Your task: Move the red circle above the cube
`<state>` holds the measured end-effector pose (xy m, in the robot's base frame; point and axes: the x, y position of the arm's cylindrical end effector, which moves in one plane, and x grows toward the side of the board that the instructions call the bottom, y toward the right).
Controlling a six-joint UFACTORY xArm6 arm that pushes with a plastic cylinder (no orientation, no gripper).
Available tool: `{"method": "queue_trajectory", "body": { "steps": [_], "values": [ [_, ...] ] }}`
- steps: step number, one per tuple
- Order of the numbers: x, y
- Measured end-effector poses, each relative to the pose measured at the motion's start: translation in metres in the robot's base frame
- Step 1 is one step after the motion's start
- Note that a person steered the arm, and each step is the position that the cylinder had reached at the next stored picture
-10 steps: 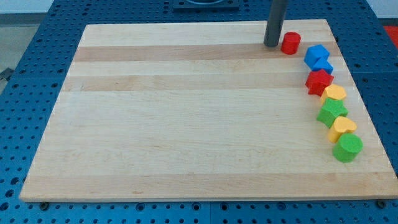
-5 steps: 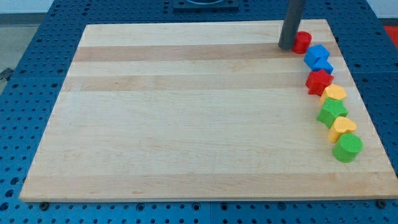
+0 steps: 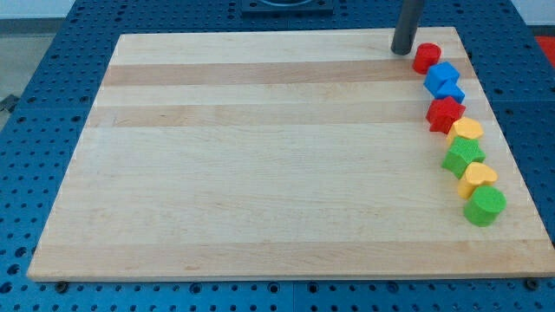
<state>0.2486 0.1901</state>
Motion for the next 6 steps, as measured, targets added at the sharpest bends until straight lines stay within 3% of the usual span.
{"method": "queue_trajectory", "body": {
  "steps": [4, 6],
  "values": [
    [0.023, 0.000],
    [-0.020, 0.002]
  ]
}}
